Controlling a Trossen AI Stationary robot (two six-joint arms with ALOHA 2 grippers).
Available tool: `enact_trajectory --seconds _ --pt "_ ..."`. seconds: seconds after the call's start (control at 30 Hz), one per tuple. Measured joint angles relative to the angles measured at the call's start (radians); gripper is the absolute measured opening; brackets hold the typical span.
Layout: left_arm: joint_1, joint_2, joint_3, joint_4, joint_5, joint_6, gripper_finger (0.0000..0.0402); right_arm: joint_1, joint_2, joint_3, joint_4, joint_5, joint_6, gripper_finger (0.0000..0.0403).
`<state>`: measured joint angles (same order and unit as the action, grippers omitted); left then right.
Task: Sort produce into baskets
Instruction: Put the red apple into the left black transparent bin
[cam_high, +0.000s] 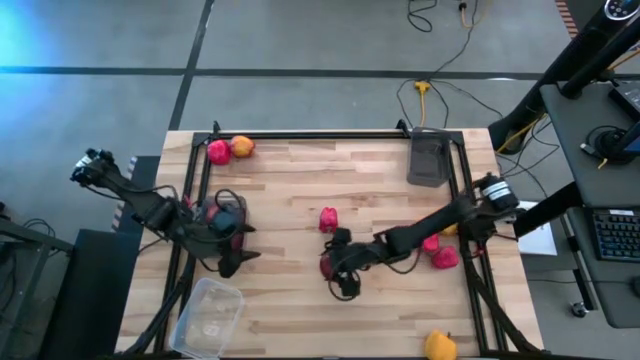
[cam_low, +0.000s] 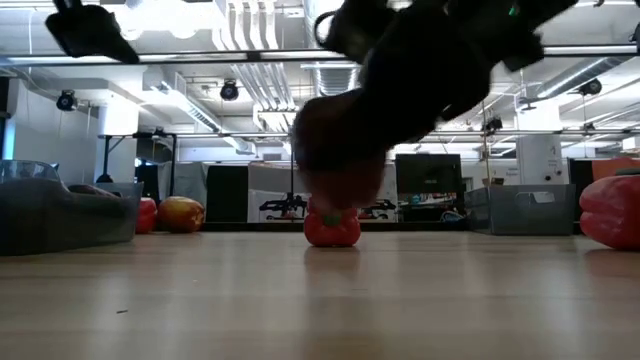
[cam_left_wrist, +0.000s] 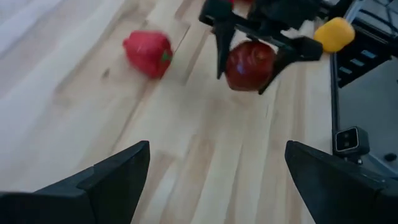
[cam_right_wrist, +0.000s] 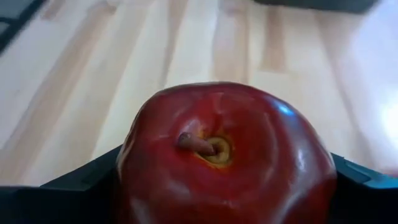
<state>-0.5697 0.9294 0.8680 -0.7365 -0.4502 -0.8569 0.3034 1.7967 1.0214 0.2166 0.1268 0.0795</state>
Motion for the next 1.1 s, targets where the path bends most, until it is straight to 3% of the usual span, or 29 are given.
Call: enact_trajectory --seconds 0.2,0.37,0.53,1.1 --pt "0.001 -0.029 0.0 -0.015 0.015 -0.05 0.0357 -0.032 0.137 0.06 0.125 -0.033 -0.05 0.034" --pt "0.011 -0.003 -0.001 -0.013 -0.012 -0.078 0.0357 -0.063 0.192 0.1 0.138 -0.137 -0.068 0.0341" --pt "0.02 0.049 -0.003 0.031 -0.06 -0.078 0.0357 -0.088 0.211 0.124 0.136 -0.154 -0.075 0.0342" --pt "0.029 0.13 0.005 0.068 -0.057 0.003 0.0357 -0.093 0.208 0.211 -0.004 -0.199 -0.131 0.0335"
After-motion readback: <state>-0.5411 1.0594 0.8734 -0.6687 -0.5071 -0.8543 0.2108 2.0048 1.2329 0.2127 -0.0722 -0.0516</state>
